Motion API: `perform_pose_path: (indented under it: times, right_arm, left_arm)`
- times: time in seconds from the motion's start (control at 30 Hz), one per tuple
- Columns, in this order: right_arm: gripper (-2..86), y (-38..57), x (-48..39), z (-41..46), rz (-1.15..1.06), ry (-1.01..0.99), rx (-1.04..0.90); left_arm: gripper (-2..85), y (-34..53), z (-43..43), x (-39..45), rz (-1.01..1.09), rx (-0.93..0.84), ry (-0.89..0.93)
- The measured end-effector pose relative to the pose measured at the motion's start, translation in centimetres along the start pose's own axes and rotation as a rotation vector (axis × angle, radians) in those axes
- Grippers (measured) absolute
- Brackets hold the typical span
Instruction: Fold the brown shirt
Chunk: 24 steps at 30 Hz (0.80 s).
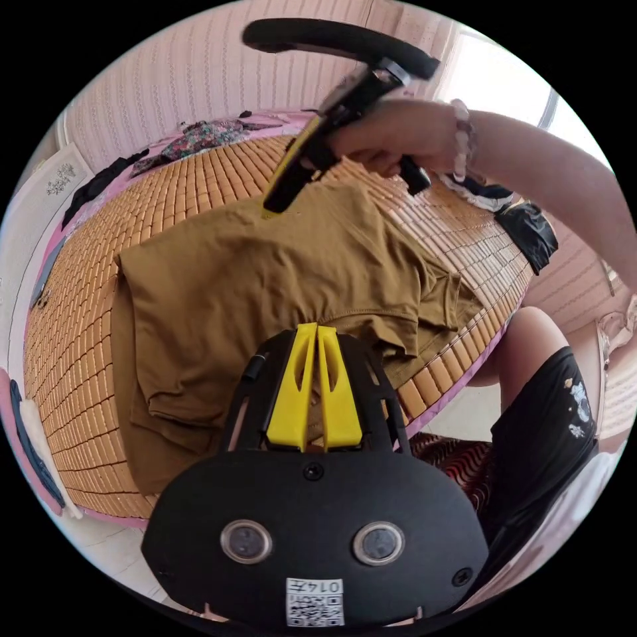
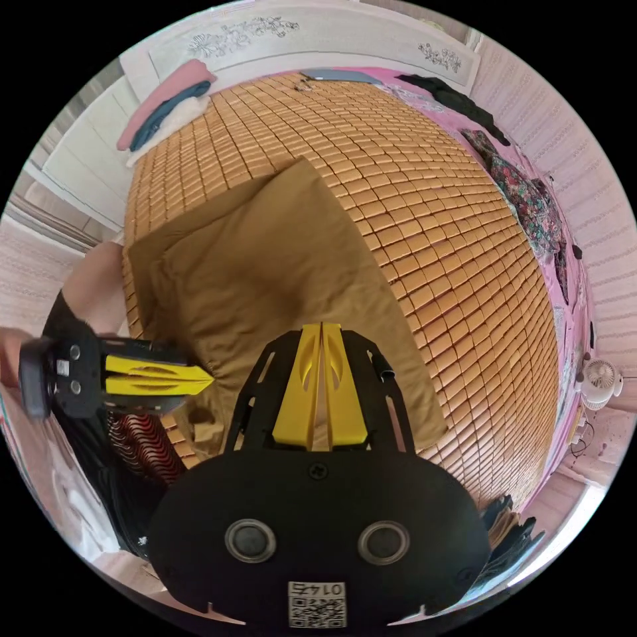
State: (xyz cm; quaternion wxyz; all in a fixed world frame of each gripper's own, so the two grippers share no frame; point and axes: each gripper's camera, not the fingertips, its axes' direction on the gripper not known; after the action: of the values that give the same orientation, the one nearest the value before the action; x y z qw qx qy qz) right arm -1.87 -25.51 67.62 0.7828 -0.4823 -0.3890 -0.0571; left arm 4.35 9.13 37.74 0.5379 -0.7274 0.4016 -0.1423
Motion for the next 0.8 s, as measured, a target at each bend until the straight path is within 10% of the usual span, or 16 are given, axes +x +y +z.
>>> perform_pose_path:
  times: [0.57, 0.8]
  right_arm:
    - [0.2, -4.8, 1.9, 1.3, 0.051, -0.033, -0.205]
    - [1.4, 12.1, -0.8, -5.0, 0.428, -0.253, 0.573]
  left_arm:
    - [-0.6, 2.8, 2.2, 1.4, -0.055, 0.06, 0.089]
    - [0.5, 3.9, 1.0, 0.6, 0.06, -0.003, 0.21]
